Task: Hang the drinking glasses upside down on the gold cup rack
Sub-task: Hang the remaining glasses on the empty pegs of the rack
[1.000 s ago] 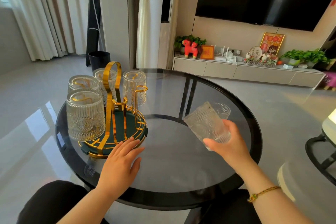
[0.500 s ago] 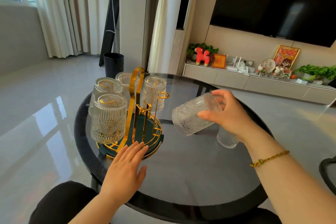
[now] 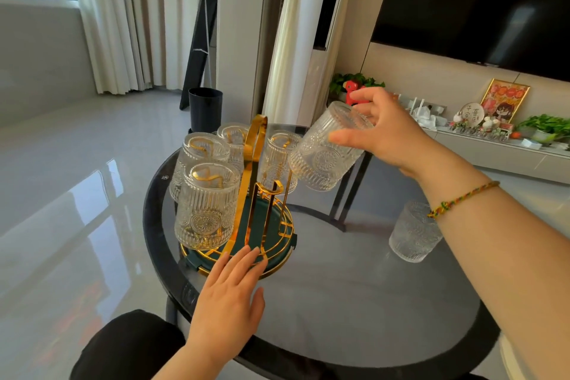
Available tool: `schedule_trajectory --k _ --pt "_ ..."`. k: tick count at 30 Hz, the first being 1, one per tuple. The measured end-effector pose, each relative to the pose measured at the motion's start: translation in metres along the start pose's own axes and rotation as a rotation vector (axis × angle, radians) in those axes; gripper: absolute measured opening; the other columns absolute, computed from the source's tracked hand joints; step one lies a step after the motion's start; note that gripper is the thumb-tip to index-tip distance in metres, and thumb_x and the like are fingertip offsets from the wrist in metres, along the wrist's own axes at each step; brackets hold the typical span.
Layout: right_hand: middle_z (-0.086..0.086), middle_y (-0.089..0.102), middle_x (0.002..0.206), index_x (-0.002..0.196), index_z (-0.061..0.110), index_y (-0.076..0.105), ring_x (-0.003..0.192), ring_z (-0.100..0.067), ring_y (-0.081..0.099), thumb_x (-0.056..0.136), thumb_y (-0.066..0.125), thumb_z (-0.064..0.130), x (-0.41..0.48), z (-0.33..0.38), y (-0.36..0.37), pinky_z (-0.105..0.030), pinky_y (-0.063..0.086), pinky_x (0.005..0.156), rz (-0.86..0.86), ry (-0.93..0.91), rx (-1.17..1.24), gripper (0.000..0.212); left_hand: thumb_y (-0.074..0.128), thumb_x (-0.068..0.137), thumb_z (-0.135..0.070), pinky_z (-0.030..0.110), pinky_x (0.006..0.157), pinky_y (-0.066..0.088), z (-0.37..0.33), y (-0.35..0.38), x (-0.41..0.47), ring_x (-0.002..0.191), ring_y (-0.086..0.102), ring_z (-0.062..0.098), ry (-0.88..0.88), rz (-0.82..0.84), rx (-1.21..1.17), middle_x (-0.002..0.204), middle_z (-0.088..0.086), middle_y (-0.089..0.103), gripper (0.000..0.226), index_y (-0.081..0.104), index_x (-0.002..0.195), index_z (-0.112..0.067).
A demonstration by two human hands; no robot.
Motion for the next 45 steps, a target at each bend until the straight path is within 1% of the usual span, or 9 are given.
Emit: schedule_trajectory --k 6,10,18,24,27,31,38,43,45 --pt "-0.008 0.042 0.130 0.124 0.019 0.034 0.105 -0.011 0.037 0.062 0.074 0.031 0.016 0.002 0.027 -0.026 0.032 0.083 0.076 0.010 -0.053 0.075 0.083 0.051 -0.028 0.021 0.110 -0.004 -0.002 0.004 0.001 0.103 0.064 0.016 0.014 0.015 -0.006 0.106 -0.004 0.071 0.053 0.066 0.100 -0.023" --pt "-0.007 0.042 0.128 0.125 0.019 0.033 0.100 -0.013 0.041 0.064 0.073 0.032 0.020 -0.001 0.043 -0.017 0.034 0.070 0.120 0.023 -0.096 0.075 0.083 0.051 -0.029 0.023 0.108 -0.002 -0.002 0.003 0.001 0.101 0.064 0.016 0.018 0.001 0.001 0.106 -0.005 0.071 0.054 0.065 0.101 -0.024" --pt "-0.007 0.042 0.128 0.126 0.018 0.031 0.099 -0.014 0.040 0.065 0.074 0.030 0.014 -0.017 0.076 -0.021 0.035 0.073 0.192 0.064 -0.138 0.076 0.083 0.052 -0.029 0.026 0.108 -0.001 -0.001 0.002 0.001 0.102 0.064 0.015 0.012 -0.015 0.001 0.106 -0.005 0.071 0.053 0.066 0.102 -0.024" --pt "-0.008 0.041 0.133 0.126 0.018 0.030 0.102 -0.013 0.039 0.066 0.072 0.030 0.009 -0.025 0.091 -0.026 0.034 0.078 0.235 0.081 -0.145 0.075 0.083 0.049 -0.034 0.029 0.108 0.015 -0.002 0.002 0.001 0.101 0.064 0.014 0.018 -0.006 0.021 0.104 -0.008 0.071 0.054 0.065 0.100 -0.028" --pt "-0.008 0.038 0.136 0.127 0.018 0.029 0.105 -0.011 0.036 0.067 0.072 0.030 0.006 -0.027 0.095 -0.024 0.033 0.077 0.255 0.078 -0.151 0.075 0.083 0.051 -0.031 0.025 0.109 -0.005 -0.001 0.002 0.001 0.101 0.064 0.016 0.003 -0.008 -0.005 0.105 -0.006 0.071 0.053 0.066 0.101 -0.026" --pt "-0.008 0.040 0.134 0.126 0.017 0.030 0.101 -0.010 0.035 0.068 0.071 0.029 0.004 -0.029 0.099 -0.013 0.033 0.064 0.267 0.076 -0.169 0.073 0.083 0.050 -0.030 0.023 0.109 -0.011 -0.001 0.002 0.001 0.101 0.064 0.016 -0.006 0.003 -0.011 0.104 -0.005 0.071 0.053 0.066 0.100 -0.025" --pt "-0.010 0.037 0.138 0.128 0.016 0.028 0.123 -0.022 0.037 0.068 0.071 0.030 0.006 -0.040 0.098 -0.026 0.034 0.085 0.233 0.109 -0.181 0.075 0.083 0.051 -0.030 0.024 0.109 -0.011 -0.001 0.003 0.001 0.102 0.064 0.016 0.005 0.002 0.014 0.105 -0.005 0.071 0.054 0.065 0.101 -0.025" --pt "-0.009 0.036 0.139 0.128 0.018 0.029 0.125 -0.024 0.035 0.067 0.072 0.033 0.003 -0.044 0.095 -0.030 0.034 0.090 0.212 0.118 -0.156 0.077 0.084 0.046 -0.035 0.033 0.099 0.034 -0.004 0.005 0.001 0.099 0.065 0.013 0.013 0.045 0.033 0.102 -0.008 0.072 0.056 0.066 0.099 -0.028" --pt "-0.008 0.037 0.138 0.128 0.020 0.030 0.123 -0.023 0.036 0.067 0.071 0.033 -0.003 -0.047 0.088 -0.029 0.031 0.088 0.178 0.119 -0.114 0.075 0.085 0.047 -0.032 0.030 0.105 0.028 -0.004 0.004 0.000 0.099 0.065 0.015 0.003 0.028 0.025 0.103 -0.005 0.072 0.055 0.066 0.099 -0.026"
Point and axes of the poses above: each hand's wrist, its own x-axis towards the middle knuckle, its own y-axis out of the palm, z = x × y, the point moved 10 cm from there along x, towards the middle knuckle
